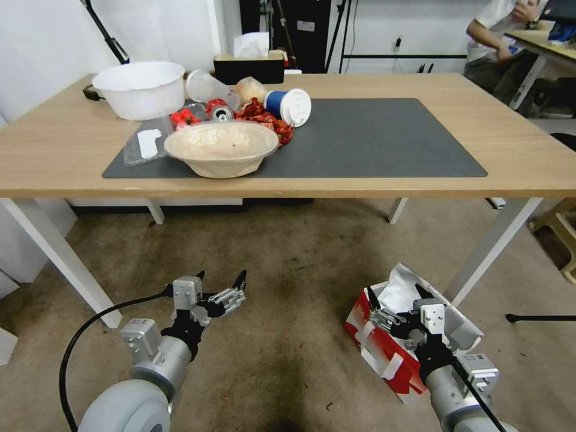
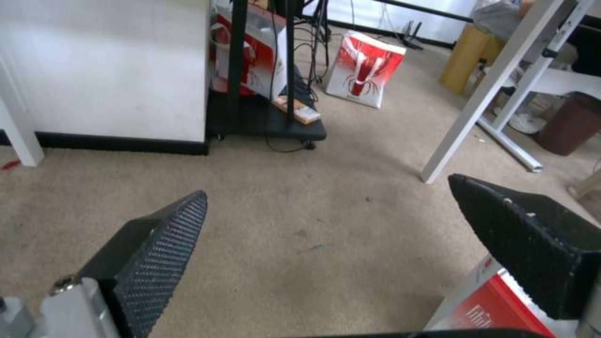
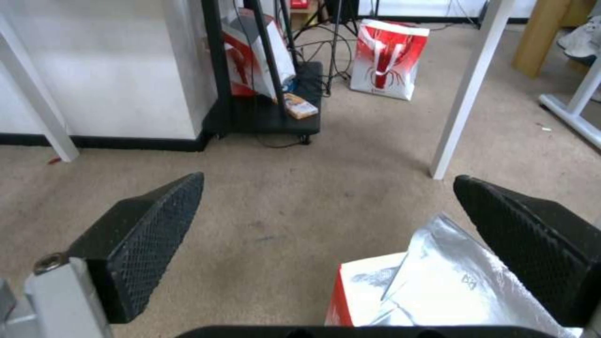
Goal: Pick up the food delivery bag from the floor and place it on the table.
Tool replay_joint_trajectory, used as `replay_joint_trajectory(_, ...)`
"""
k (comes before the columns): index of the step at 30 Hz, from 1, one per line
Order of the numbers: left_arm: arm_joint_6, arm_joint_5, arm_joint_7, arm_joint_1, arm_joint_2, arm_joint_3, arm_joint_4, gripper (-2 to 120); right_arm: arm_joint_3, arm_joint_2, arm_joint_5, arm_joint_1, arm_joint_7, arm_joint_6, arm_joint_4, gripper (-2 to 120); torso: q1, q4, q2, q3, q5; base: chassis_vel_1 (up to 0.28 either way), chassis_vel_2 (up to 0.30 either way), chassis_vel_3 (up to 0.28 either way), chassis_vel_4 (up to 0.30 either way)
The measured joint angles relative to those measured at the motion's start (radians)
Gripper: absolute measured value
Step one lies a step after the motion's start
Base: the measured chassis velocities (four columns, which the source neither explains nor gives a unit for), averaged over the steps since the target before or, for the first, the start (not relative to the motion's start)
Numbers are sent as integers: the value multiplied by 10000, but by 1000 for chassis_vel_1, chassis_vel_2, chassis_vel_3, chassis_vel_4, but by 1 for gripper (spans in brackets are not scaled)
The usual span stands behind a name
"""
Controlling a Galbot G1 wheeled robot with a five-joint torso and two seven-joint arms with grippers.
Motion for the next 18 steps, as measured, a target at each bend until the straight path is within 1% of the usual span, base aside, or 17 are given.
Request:
replay_joint_trajectory(3,-2,3,8,9,-3,-2,-3,97,0,0,-6,-2,-4,2,1,100,-44,0,-109,-67,0,0,0,0,0)
replay_joint_trajectory(6,-5,25,20,29,-10,-3,-15,97,0,0,-10,-1,-8,5,2,100,-92,0,-278,-187,0,0,0,0,0)
replay_joint_trajectory(16,-14,38,31,46,-9,-19,-35,97,0,-6,-17,-5,-17,12,3,100,-200,0,-622,-425,0,0,0,0,0)
replay_joint_trajectory(18,-15,43,33,47,-9,-23,-37,97,5,-15,-17,-5,-18,13,4,100,-230,0,-744,-519,0,0,0,0,0)
